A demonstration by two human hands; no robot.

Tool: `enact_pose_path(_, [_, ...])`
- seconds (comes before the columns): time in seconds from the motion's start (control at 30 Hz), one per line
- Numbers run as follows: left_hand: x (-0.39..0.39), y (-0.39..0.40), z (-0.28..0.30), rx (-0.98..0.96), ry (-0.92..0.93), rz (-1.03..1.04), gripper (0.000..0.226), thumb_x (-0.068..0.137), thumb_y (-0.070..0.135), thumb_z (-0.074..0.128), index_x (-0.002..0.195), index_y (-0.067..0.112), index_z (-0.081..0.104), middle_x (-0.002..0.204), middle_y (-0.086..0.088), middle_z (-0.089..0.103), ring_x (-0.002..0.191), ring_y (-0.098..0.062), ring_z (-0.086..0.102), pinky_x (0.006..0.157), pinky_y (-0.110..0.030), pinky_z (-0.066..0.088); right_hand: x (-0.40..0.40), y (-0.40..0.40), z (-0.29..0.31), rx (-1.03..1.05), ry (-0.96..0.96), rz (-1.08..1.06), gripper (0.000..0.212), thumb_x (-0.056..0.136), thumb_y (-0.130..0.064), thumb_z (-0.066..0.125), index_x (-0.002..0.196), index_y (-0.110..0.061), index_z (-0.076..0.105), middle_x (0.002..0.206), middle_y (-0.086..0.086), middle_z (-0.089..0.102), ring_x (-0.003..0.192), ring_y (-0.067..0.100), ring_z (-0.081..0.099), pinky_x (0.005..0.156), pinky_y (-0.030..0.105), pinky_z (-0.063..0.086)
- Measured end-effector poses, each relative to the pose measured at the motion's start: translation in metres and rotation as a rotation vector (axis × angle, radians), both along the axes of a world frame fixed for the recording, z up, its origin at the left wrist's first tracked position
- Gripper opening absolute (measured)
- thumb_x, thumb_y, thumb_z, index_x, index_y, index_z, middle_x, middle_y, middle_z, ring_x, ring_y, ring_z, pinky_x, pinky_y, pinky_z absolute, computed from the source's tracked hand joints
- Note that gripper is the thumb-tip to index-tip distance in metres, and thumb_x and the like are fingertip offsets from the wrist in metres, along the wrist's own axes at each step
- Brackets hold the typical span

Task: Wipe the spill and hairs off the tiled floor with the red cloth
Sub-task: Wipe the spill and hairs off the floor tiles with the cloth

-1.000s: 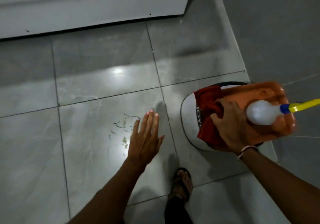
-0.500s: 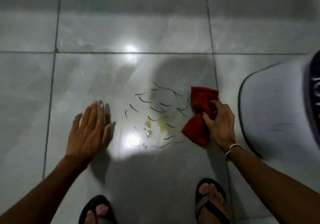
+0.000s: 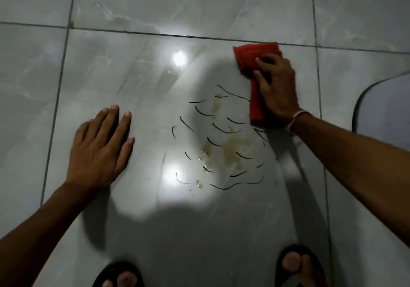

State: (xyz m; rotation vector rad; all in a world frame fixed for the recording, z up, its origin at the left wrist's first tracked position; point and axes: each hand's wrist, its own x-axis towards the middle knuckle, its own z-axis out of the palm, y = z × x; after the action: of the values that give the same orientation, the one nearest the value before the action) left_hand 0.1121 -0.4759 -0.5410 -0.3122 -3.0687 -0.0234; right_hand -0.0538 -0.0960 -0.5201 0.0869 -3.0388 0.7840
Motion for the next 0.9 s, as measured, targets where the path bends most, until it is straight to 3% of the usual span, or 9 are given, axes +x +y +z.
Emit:
enact_pose_path(0.1, [-0.001,0.003,0.006,0.029,-0.051,0.039,0.062,0.106,0.038,0.039,0.157,0.003,0.043,0.163,-0.025,0.041,0.149,-0.043,0.042,0.11,-0.057,0.041,-0.001,-0.051,0.016,-0.019,-0.013,0.304,0.031,0.094,-0.004,0.064,0.124,0.001,0.07,0.133,0.022,0.064,0.123,0.038,0.059,0.109,0.034,0.039])
enact_pose_path(0.17, [-0.001,0.004,0.007,0.042,-0.079,0.049,0.064,0.105,0.041,0.037,0.158,0.005,0.042,0.164,-0.025,0.04,0.15,-0.043,0.041,0.112,-0.057,0.04,0.035,-0.078,0.02,-0.02,-0.007,0.604,0.03,0.087,0.004,0.067,0.117,0.008,0.071,0.125,0.03,0.067,0.118,0.044,0.062,0.108,0.043,0.044])
enact_pose_path(0.27, [-0.001,0.001,0.008,0.042,-0.109,0.057,0.067,0.103,0.044,0.035,0.158,0.006,0.042,0.162,-0.027,0.041,0.148,-0.045,0.042,0.112,-0.058,0.039,0.125,-0.095,0.012,0.017,-0.059,1.004,0.037,0.089,0.012,0.057,0.125,0.008,0.067,0.131,0.029,0.064,0.124,0.044,0.059,0.109,0.053,0.044])
enact_pose_path(0.37, [-0.004,0.003,0.009,0.059,-0.12,0.069,0.068,0.103,0.044,0.035,0.157,0.005,0.044,0.16,-0.028,0.042,0.147,-0.045,0.043,0.112,-0.059,0.038,0.207,-0.082,0.009,0.053,-0.102,1.378,0.034,0.098,0.002,0.049,0.13,0.008,0.06,0.135,0.024,0.063,0.117,0.036,0.063,0.099,0.047,0.053])
enact_pose_path(0.43, [-0.002,0.005,0.01,0.072,-0.121,0.082,0.067,0.103,0.044,0.035,0.157,0.006,0.045,0.16,-0.028,0.043,0.147,-0.045,0.042,0.113,-0.059,0.037,0.223,-0.069,0.01,0.157,-0.071,1.484,0.035,0.104,-0.004,0.047,0.135,0.003,0.059,0.144,0.017,0.059,0.121,0.028,0.061,0.104,0.039,0.05])
enact_pose_path(0.57, [-0.002,0.004,0.011,0.095,-0.124,0.087,0.067,0.103,0.046,0.036,0.157,0.007,0.045,0.161,-0.026,0.042,0.148,-0.044,0.041,0.115,-0.058,0.036,0.169,-0.057,0.002,-0.038,-0.078,1.258,0.031,0.101,-0.005,0.056,0.128,0.007,0.065,0.137,0.024,0.063,0.127,0.039,0.062,0.109,0.046,0.05])
enact_pose_path(0.67, [-0.001,0.005,0.015,0.101,-0.127,0.094,0.066,0.103,0.045,0.037,0.156,0.007,0.046,0.16,-0.027,0.043,0.148,-0.044,0.041,0.115,-0.058,0.036,0.067,-0.048,0.008,0.176,-0.004,0.775,0.047,0.098,-0.002,0.055,0.145,-0.003,0.052,0.154,0.021,0.047,0.144,0.037,0.044,0.119,0.043,0.035])
enact_pose_path(0.77, [-0.001,0.009,0.019,0.123,-0.158,0.109,0.065,0.103,0.042,0.039,0.157,0.008,0.045,0.162,-0.026,0.041,0.15,-0.043,0.039,0.117,-0.058,0.034,-0.01,-0.044,0.017,0.294,-0.024,0.379,0.046,0.101,-0.011,0.048,0.147,-0.004,0.047,0.154,0.02,0.044,0.139,0.038,0.042,0.117,0.045,0.038])
enact_pose_path(0.9, [0.0,0.012,0.028,0.132,-0.231,0.139,0.068,0.102,0.045,0.036,0.16,0.01,0.04,0.166,-0.024,0.036,0.153,-0.042,0.035,0.119,-0.059,0.033,0.022,-0.069,0.017,0.22,-0.06,0.312,0.05,0.103,-0.013,0.047,0.151,-0.001,0.041,0.158,0.017,0.041,0.143,0.034,0.039,0.123,0.038,0.026])
